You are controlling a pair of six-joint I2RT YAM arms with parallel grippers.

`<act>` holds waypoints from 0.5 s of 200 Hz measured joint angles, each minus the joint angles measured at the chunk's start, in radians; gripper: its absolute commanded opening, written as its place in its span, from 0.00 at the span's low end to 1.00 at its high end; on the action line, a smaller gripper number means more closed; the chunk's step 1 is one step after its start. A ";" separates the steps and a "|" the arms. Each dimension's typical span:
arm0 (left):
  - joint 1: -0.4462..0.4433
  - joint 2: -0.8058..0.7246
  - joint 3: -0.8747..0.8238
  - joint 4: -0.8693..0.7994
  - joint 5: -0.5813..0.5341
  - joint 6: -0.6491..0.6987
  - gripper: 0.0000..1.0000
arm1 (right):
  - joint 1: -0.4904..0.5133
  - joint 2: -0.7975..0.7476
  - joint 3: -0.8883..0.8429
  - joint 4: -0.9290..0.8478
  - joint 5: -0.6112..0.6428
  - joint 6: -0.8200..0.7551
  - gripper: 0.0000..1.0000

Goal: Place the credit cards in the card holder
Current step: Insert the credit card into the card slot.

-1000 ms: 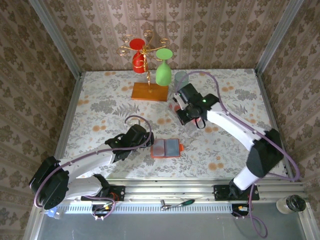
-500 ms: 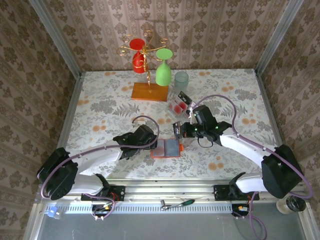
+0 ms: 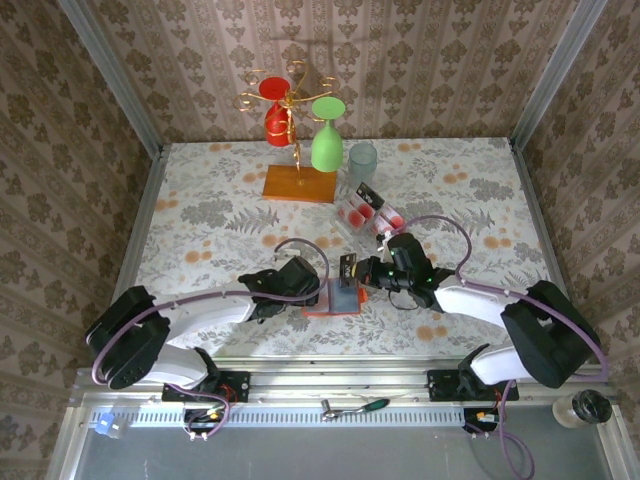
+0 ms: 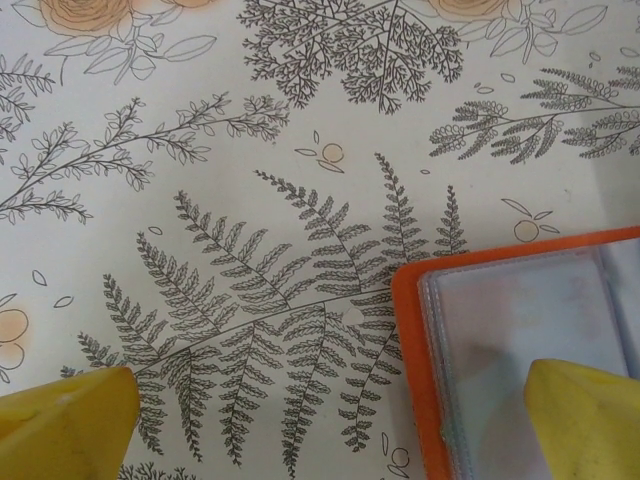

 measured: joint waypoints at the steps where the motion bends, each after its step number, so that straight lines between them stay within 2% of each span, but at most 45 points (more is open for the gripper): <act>1: 0.000 0.001 0.000 0.000 0.000 0.000 1.00 | 0.000 0.001 -0.001 0.003 0.000 0.000 0.00; 100: -0.035 0.023 -0.028 -0.004 -0.029 -0.041 1.00 | 0.056 0.090 -0.069 0.220 -0.001 0.060 0.00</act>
